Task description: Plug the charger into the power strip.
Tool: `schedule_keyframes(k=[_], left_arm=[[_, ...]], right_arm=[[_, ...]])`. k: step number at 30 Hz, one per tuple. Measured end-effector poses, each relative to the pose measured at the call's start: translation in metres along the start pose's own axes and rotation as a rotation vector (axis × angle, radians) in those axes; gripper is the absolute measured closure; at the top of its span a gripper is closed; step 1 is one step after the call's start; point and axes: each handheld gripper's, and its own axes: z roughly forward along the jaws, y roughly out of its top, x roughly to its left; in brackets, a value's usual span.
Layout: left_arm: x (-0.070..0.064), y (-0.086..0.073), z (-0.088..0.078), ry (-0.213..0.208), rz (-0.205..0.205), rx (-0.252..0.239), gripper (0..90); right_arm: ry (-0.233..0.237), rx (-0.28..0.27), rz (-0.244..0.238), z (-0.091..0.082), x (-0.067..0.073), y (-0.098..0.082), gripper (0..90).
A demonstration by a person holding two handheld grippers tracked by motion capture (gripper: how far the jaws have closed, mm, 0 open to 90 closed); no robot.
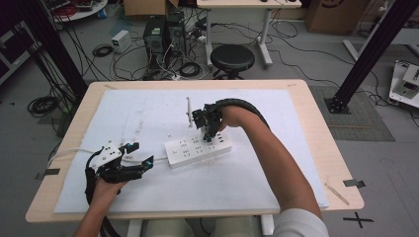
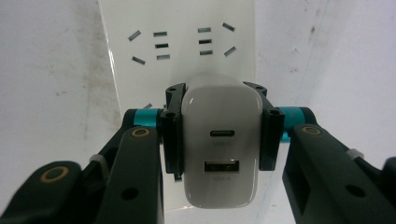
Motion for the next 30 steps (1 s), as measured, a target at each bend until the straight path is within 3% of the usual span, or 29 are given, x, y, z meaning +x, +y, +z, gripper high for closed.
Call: schedule_keyframes(k=[1, 11, 21, 30], left_arm=[[0.000, 0.000, 0.000, 0.000, -0.001, -0.002, 22.1], [0.004, -0.003, -0.001, 0.001, -0.013, 0.000, 21.9], [0.002, -0.002, 0.004, -0.009, -0.011, 0.001, 21.9], [0.002, -0.003, 0.005, -0.009, -0.018, 0.002, 21.9]], right_arm=[[-0.002, 0.049, -0.031, 0.006, 0.001, 0.006, 63.4], [0.024, 0.056, 0.007, 0.007, -0.003, 0.007, 63.4], [0.026, 0.072, 0.001, 0.012, -0.004, 0.009, 63.4], [0.073, 0.027, 0.021, 0.017, -0.011, 0.003, 63.2]])
